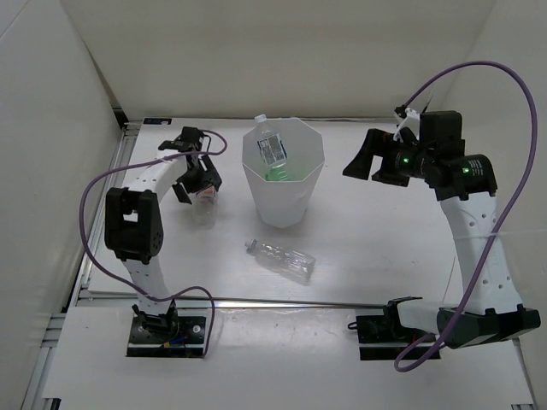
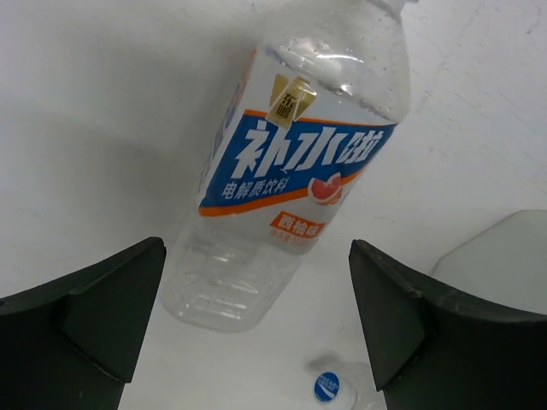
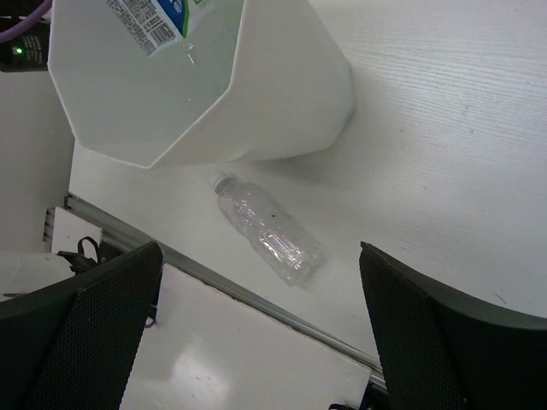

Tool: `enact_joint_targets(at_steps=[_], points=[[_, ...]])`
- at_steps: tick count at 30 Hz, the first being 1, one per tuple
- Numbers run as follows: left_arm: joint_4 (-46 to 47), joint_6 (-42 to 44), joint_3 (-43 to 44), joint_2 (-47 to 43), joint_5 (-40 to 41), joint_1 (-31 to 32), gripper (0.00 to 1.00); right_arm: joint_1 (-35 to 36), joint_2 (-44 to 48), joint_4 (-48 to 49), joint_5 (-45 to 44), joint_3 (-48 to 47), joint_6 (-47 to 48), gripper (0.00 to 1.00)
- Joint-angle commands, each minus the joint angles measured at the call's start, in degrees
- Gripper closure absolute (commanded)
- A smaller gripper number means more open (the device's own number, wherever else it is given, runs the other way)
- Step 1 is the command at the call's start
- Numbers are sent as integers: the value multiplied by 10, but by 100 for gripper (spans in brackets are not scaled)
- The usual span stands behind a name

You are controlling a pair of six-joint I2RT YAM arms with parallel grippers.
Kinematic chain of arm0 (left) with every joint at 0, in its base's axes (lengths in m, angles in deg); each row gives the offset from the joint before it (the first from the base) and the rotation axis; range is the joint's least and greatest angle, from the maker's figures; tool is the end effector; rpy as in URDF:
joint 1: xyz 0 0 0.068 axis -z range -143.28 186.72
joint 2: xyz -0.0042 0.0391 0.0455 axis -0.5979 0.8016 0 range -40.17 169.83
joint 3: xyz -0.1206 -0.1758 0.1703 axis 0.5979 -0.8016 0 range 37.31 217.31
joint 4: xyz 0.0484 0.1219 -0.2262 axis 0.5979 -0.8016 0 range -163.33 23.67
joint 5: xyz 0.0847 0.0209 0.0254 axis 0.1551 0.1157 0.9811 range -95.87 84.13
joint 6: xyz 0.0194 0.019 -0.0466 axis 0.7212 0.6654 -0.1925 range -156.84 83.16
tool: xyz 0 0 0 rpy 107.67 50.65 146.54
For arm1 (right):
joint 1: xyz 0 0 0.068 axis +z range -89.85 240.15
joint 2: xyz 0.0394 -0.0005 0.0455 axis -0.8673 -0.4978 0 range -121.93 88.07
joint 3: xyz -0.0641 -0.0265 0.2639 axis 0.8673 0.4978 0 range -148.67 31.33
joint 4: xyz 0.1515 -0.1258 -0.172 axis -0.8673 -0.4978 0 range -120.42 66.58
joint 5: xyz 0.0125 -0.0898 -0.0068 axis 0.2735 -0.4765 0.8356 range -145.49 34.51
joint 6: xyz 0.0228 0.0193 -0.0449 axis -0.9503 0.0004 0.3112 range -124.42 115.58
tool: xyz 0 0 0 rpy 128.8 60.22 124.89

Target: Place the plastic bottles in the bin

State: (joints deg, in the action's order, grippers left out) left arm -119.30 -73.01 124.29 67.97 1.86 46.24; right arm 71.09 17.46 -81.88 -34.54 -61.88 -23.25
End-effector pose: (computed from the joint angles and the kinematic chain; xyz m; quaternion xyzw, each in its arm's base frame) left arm 0.3777 -0.0586 0.2268 -0.2368 0.9595 0.0081 0.1527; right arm 0.2160 0.0548 0.4493 -0.0223 0.8792 0.2715 0.3908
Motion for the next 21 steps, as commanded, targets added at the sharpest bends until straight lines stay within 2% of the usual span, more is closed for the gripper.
enact_joint_targets(at_steps=[1,5,10,12,14,15,16,17,21], points=[[40,29,-48,-11,-25,-2,0,-2,6,-20,-4,-25,25,0],[73,41,-104,-11,-37,-2,0,-2,18,-31,-9,-25,25,0],[87,67,-131,9,-37,-2,0,-2,18,-36,-9,-20,30,0],[87,72,-121,9,-37,-2,19,-2,18,-42,-9,-26,35,0],[87,66,-105,-4,-37,-2,44,-2,18,-42,-9,-26,35,0],[87,55,-83,-9,-37,-2,63,-2,13,-42,-9,-26,35,0],[87,47,-68,-14,-37,-2,70,-2,13,-42,-9,-26,35,0],[77,37,-53,-24,-37,-2,71,-2,13,-42,-9,-26,35,0],[57,-31,39,-67,-24,3,71,-2,1,-42,3,-37,35,0]])
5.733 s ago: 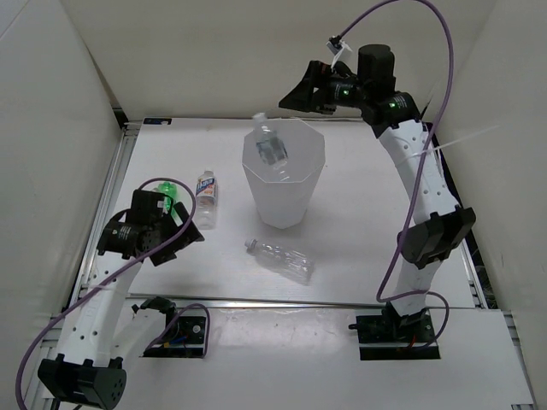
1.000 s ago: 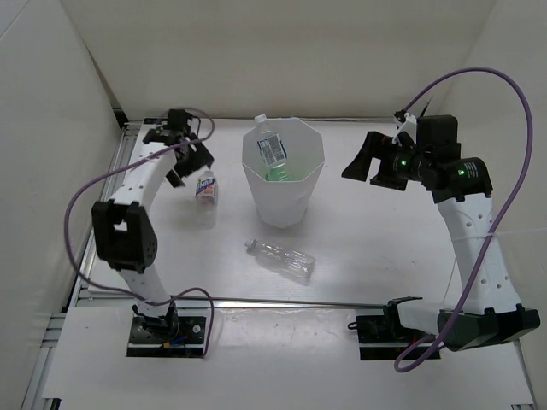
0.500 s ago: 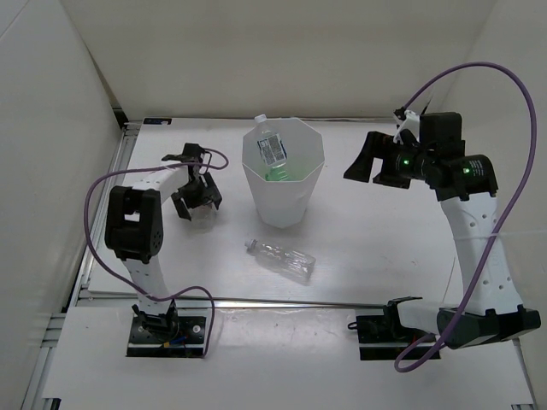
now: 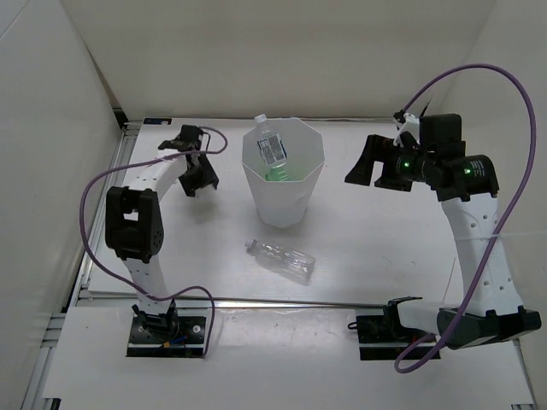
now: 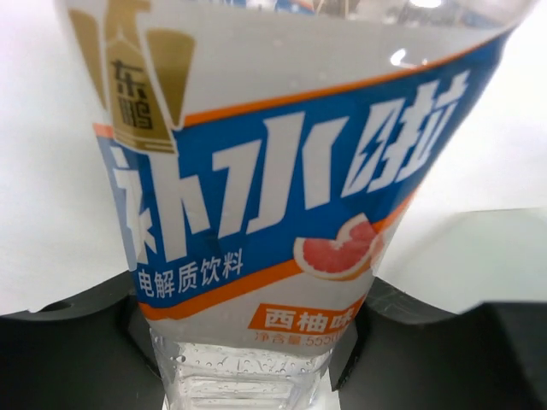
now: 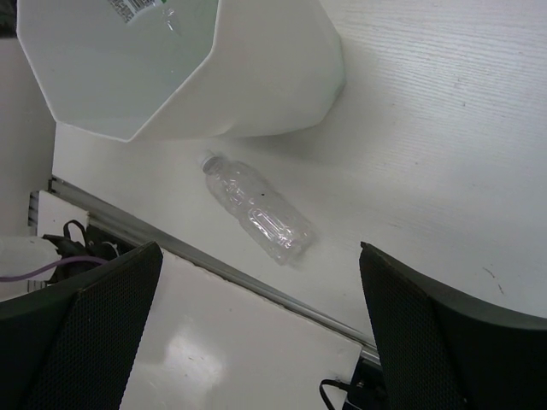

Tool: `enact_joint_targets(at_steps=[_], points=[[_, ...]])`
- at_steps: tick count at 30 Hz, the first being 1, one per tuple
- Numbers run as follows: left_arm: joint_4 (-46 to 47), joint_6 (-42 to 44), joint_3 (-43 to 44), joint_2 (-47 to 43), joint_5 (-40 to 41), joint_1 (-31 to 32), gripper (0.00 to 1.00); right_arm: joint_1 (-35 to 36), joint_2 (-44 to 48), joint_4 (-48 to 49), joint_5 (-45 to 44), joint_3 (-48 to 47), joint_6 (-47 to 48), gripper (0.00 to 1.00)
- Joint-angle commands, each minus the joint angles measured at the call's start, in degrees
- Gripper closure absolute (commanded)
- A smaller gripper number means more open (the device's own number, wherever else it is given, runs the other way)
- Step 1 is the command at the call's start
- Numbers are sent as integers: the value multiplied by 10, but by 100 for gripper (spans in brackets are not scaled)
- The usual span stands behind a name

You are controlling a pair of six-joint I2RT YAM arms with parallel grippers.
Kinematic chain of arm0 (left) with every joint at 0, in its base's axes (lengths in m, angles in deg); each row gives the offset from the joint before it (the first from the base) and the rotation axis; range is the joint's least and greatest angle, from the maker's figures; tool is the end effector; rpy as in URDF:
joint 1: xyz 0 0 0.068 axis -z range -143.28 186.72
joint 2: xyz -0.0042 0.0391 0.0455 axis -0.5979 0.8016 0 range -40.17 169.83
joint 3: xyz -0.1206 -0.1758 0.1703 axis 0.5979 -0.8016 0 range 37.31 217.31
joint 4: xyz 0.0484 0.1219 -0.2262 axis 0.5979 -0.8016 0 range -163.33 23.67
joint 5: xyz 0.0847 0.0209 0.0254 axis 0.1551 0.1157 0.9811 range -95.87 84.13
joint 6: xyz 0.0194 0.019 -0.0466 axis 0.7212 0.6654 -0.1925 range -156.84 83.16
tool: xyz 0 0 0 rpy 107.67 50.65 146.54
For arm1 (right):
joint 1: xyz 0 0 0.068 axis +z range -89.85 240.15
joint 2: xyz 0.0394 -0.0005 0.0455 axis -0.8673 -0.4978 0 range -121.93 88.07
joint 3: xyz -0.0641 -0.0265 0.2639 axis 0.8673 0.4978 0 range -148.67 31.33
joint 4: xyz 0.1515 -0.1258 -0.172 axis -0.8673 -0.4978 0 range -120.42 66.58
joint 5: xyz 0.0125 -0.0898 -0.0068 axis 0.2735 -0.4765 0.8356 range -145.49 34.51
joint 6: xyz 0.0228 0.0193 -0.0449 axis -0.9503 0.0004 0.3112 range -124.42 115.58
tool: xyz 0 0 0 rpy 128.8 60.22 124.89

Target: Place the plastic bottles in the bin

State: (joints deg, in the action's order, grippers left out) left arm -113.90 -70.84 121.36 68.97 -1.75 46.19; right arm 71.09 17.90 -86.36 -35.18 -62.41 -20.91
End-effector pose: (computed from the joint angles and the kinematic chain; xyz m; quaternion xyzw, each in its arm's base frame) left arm 0.3816 -0.0612 0.2089 -0.2151 0.9643 -0.0227 0.1530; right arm 0.2079 0.0529 0.4467 -0.0322 0.8924 0.2547 0.3711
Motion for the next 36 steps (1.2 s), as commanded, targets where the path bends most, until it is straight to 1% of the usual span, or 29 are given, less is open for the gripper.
enact_joint_targets(at_steps=[1,2,3,4,5,6,7,8,9,11,12,13,14,16,17,18,19,20,22,24,25,27,28,31,32,36], points=[[3,-59,87,-88,12,4,71,-2,-8,3,15,-32,12,0],[3,-64,108,-103,12,4,70,-2,-8,3,15,-32,12,0],[3,-64,157,-110,18,4,70,-2,-15,3,20,-37,12,0],[3,-70,184,-110,18,4,68,-2,-15,3,20,-37,12,0],[11,-70,211,-118,10,9,68,-2,-20,3,25,-37,12,0],[11,-70,266,-118,-1,15,68,-2,-20,3,25,-37,12,0],[19,-65,294,-118,-20,15,68,-2,-20,8,31,-37,7,0],[27,-65,320,-118,-26,33,67,-2,-20,8,31,-37,7,0],[33,-65,365,-118,-26,43,67,-2,-20,14,31,-31,7,0],[54,-49,389,-133,-47,63,66,-2,-20,19,31,-23,1,0],[90,-44,389,-133,-61,82,64,-2,-13,19,31,-16,1,0],[107,-37,389,-139,-80,91,59,-2,-7,26,31,-4,-5,0],[119,-17,389,-139,-119,99,56,-2,-7,34,31,2,-5,0],[119,11,389,-119,-147,136,55,-2,4,41,31,7,-11,0],[119,43,379,-119,-161,150,53,-2,4,41,31,15,-16,0],[119,55,362,-114,-168,179,52,-2,4,48,25,15,-16,0],[119,67,318,-114,-168,192,52,-2,4,48,24,15,-16,0],[119,83,295,-121,-149,206,50,-2,9,48,24,15,-16,0],[119,93,250,-121,-148,231,47,-2,9,48,12,21,-16,0],[119,105,231,-121,-142,251,43,-2,21,48,6,26,-21,0],[119,105,231,-121,-142,256,43,-2,21,48,6,26,-21,0],[119,105,225,-121,-142,266,36,-2,33,48,6,32,-21,0],[124,105,225,-108,-142,277,25,-2,33,48,6,39,-21,0],[124,97,219,-94,-147,300,12,-2,39,48,6,51,-21,0],[124,97,219,-94,-148,305,0,-2,39,48,6,51,-27,0],[124,97,219,-114,-120,310,0,-2,44,54,6,57,-32,0]])
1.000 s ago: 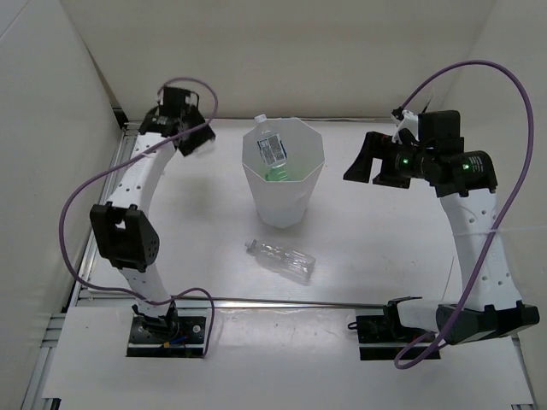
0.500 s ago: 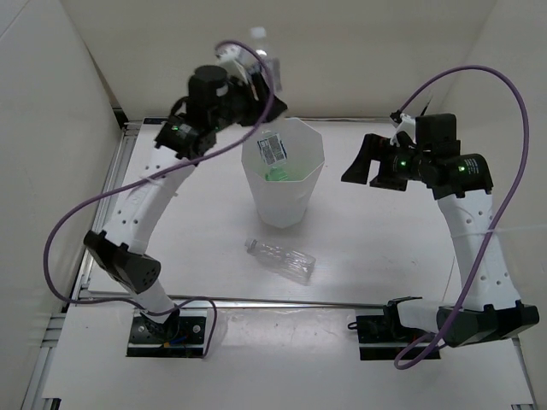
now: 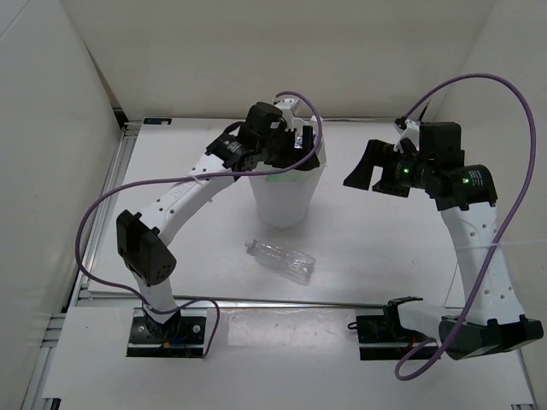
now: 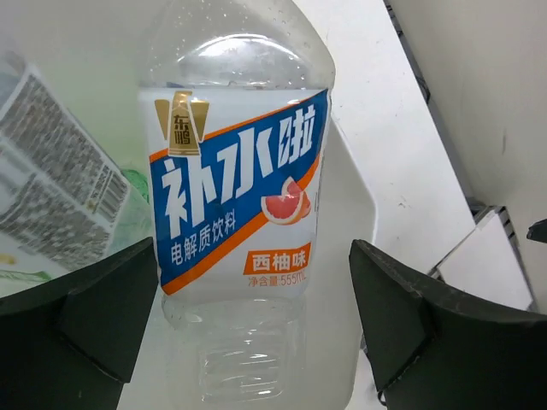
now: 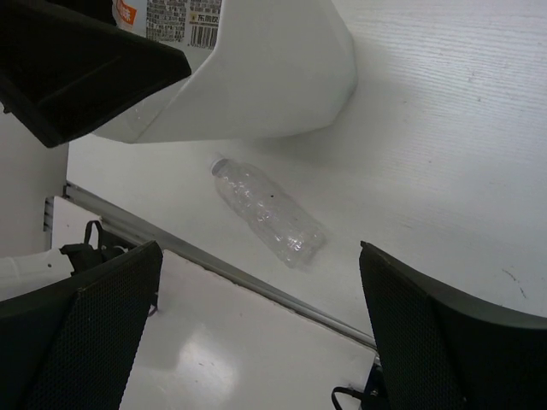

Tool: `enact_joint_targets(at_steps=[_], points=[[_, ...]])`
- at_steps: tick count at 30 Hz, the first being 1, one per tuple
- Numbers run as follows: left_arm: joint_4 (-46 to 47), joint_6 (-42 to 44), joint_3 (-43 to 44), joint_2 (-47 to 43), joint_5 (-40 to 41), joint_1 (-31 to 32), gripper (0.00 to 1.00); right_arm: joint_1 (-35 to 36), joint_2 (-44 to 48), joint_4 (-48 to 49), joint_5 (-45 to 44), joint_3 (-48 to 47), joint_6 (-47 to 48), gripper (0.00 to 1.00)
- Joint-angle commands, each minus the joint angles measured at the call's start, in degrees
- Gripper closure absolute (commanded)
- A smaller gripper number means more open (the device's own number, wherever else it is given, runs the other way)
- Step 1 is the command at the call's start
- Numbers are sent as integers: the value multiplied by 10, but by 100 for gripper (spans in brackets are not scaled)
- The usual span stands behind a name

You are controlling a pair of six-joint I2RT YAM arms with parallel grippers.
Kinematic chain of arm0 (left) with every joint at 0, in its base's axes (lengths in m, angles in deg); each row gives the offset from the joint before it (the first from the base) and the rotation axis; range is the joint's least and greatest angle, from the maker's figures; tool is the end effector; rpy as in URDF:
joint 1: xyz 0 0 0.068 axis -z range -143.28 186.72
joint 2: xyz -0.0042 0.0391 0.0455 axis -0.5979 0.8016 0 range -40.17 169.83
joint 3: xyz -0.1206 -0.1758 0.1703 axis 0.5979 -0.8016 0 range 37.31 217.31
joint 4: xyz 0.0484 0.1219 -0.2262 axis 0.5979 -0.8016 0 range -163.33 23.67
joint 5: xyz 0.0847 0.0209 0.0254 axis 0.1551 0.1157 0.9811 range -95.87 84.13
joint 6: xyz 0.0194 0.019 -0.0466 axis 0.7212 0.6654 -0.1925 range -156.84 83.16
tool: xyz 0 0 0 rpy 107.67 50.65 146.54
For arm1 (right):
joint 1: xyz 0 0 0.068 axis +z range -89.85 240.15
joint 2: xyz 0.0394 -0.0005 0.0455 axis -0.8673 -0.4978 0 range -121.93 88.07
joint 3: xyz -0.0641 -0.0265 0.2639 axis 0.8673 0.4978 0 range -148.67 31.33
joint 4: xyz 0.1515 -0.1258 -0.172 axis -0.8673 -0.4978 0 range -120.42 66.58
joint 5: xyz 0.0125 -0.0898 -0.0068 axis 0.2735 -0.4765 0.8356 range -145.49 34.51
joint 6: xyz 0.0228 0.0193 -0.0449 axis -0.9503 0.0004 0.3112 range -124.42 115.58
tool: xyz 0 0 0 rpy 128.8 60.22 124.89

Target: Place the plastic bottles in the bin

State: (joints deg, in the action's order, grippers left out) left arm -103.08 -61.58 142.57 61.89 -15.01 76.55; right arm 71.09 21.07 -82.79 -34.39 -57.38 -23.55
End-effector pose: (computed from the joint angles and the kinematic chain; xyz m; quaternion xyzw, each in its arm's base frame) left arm 0.3091 -0.2653 0.3849 0.1527 0.8658 -0.3111 0.3610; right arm 0.2010 0.0520 0.4374 -0.0175 0.8858 0.2712 0.3761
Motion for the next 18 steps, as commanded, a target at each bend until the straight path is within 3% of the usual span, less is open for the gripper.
enact_joint_targets(at_steps=[1,6,11,15,16,18], points=[[9,12,17,-49,29,7,0,-2,13,23,-2,12,-6,0],[-17,30,107,-99,123,7,0,-2,20,29,-12,32,-6,0],[-17,30,114,-205,356,7,0,3,90,61,17,135,61,0],[-17,-5,-13,-299,503,1,0,40,114,66,38,189,97,0],[-17,-18,-96,-322,522,1,0,76,119,74,22,227,103,0],[-22,-57,-170,-383,539,1,0,120,124,94,-31,275,108,0]])
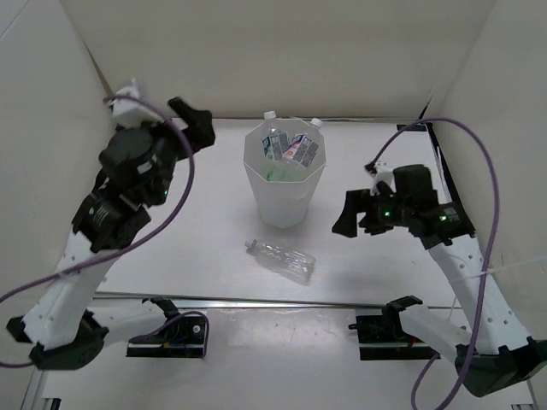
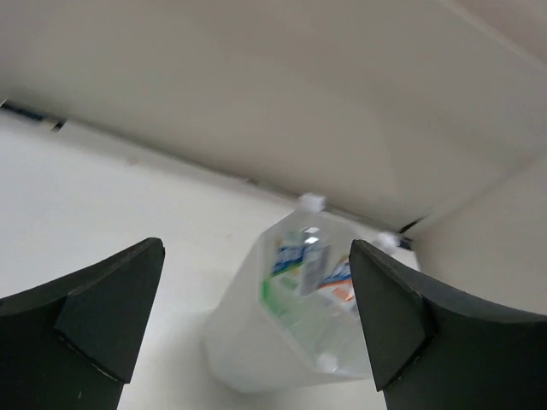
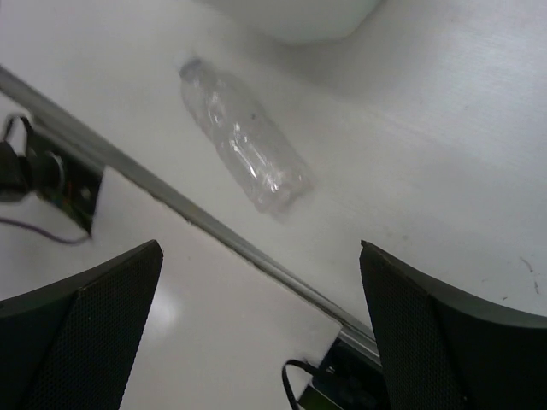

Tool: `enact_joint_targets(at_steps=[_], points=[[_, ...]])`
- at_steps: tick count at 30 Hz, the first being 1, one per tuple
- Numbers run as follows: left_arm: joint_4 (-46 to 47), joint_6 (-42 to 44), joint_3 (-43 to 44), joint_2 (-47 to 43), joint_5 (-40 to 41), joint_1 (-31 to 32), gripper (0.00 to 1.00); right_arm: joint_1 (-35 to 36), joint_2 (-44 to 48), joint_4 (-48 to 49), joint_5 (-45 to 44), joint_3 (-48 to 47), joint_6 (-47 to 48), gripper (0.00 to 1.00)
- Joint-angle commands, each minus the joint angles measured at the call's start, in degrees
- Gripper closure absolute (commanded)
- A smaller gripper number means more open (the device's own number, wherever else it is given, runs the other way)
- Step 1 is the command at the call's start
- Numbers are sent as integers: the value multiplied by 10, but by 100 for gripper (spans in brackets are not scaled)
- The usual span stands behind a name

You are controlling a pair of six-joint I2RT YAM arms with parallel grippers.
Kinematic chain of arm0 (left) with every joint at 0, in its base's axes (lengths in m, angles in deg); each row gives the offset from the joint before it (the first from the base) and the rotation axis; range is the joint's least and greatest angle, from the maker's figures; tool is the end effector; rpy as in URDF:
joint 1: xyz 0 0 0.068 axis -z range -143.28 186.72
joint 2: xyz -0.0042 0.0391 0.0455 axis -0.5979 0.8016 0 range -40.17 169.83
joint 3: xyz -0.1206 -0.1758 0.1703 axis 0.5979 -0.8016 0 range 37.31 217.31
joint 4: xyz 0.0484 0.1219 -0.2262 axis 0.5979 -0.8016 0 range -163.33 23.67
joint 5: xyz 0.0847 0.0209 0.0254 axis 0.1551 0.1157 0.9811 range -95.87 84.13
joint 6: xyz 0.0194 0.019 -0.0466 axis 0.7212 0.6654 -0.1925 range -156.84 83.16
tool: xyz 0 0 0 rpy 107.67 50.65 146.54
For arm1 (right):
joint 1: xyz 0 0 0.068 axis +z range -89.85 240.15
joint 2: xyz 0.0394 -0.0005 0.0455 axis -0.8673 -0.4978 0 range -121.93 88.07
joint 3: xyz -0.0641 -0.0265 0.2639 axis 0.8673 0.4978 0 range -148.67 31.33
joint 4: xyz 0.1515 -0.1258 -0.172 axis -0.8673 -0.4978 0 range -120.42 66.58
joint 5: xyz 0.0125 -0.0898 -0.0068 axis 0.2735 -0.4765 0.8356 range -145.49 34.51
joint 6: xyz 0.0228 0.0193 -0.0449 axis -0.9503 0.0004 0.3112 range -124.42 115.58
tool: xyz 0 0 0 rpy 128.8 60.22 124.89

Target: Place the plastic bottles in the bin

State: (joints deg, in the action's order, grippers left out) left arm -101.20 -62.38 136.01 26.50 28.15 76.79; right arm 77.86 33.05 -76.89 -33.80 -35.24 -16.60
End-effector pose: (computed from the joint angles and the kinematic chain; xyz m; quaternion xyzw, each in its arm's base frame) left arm 0.1617 -0.1101 0.5316 -0.1124 0.7127 -0.1790 0.6688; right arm 0.1640 0.0663 0.3661 -0.1198 0.8922 0.2693 0.3422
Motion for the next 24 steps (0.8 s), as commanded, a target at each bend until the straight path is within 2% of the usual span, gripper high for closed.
enact_joint_targets(at_steps=[1,3,6,8,9,12,18,24], points=[[-48,-65,-162,-48,107,-2,0,97,4,57,-59,97,38,0],[-55,-110,-208,-79,107,-7,0,139,10,82,-99,135,38,0],[-68,-116,-247,-106,107,-12,0,230,15,149,-168,191,39,0],[-84,-110,-239,-100,101,-19,0,309,9,190,-219,201,51,0],[-103,-110,-239,-94,94,-19,0,353,-13,197,-273,207,58,0],[-135,-105,-218,-63,87,-25,0,416,-64,230,-341,207,92,0],[-175,-122,-198,-36,72,-25,0,440,-147,319,-391,213,141,0],[-175,-96,-175,-30,50,-25,0,440,-191,386,-360,225,169,0]])
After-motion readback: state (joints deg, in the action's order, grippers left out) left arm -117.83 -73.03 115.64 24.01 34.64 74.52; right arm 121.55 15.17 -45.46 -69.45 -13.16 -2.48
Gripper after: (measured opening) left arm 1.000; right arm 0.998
